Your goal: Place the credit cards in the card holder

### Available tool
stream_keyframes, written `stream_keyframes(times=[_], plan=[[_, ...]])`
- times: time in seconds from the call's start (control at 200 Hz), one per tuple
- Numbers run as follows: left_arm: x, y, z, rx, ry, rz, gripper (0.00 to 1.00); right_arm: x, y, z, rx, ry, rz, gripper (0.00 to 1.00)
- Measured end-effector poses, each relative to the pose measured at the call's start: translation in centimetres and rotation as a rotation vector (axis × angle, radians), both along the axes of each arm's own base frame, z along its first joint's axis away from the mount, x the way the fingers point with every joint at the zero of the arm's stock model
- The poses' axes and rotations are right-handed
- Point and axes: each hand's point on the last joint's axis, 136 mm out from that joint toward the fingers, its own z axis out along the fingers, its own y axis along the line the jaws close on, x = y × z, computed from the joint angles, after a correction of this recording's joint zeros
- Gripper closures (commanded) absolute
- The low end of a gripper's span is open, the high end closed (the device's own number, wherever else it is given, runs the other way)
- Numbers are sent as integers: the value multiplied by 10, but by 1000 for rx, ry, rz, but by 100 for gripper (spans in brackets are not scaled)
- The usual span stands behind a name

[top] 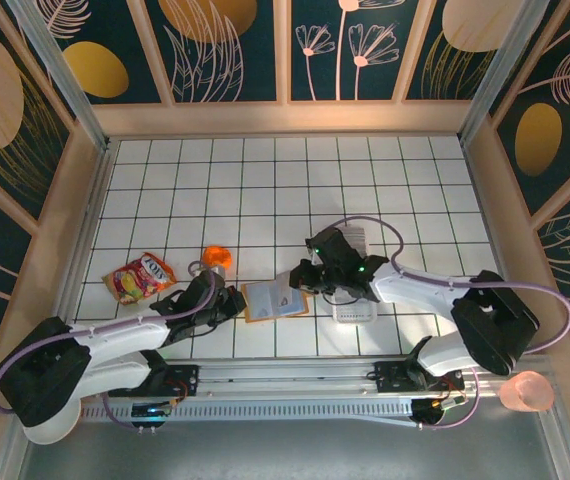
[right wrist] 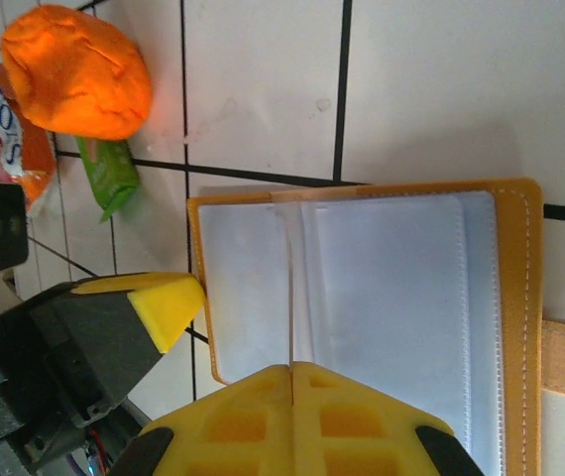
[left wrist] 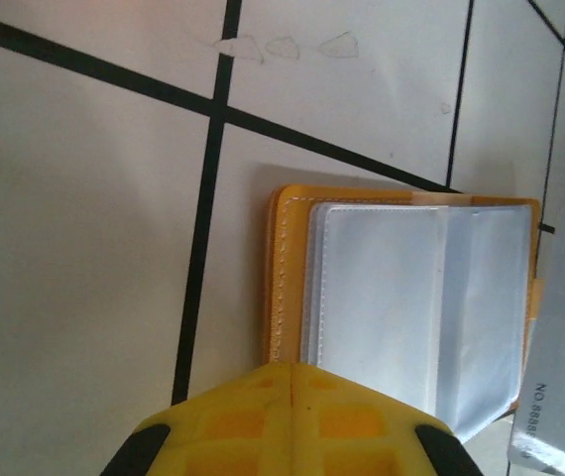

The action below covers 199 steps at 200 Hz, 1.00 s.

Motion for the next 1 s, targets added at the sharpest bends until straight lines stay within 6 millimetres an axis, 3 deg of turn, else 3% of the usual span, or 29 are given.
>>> stream_keyframes(times=[0.49,0.996], plan=[[0,0,-1,2,1,-1,100,-5,15,-16,5,14,42,100],[-1,0,-2,7,5,-3,100,-8,19,-18,17,7,56,100]])
